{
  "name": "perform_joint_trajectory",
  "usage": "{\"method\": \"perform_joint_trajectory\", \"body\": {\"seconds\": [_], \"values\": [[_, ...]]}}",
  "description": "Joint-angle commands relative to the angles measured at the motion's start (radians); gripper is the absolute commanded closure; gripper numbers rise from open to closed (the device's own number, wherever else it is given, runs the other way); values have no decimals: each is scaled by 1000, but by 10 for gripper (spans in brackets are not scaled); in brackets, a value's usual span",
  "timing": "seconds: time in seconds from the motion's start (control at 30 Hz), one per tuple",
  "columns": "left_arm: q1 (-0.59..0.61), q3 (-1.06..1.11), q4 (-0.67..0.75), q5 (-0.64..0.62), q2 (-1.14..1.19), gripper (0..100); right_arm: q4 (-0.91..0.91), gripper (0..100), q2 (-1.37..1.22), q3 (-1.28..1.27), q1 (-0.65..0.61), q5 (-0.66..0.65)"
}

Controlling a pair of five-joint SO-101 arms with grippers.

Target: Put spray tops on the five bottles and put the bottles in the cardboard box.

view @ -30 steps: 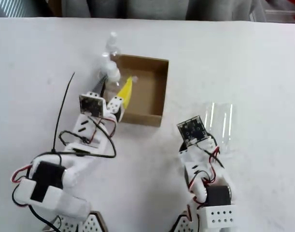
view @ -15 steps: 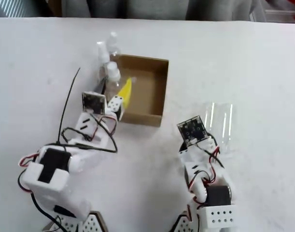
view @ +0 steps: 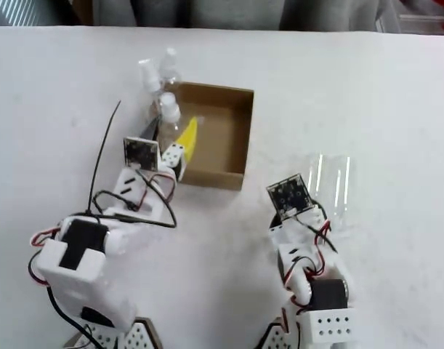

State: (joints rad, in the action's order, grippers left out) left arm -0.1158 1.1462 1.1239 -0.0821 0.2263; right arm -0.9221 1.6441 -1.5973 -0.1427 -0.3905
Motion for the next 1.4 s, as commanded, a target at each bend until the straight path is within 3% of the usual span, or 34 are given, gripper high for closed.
{"method": "perform_joint_trajectory", "body": {"seconds": [0.0,1.13,1.37], "values": [[-4,-26,18,5,-8,973,19,807,8,5,-1,-12],[-7,-15,17,5,-16,967,19,807,8,5,1,-12],[-10,-2,-57,5,-18,788,18,807,8,5,4,-12]]}}
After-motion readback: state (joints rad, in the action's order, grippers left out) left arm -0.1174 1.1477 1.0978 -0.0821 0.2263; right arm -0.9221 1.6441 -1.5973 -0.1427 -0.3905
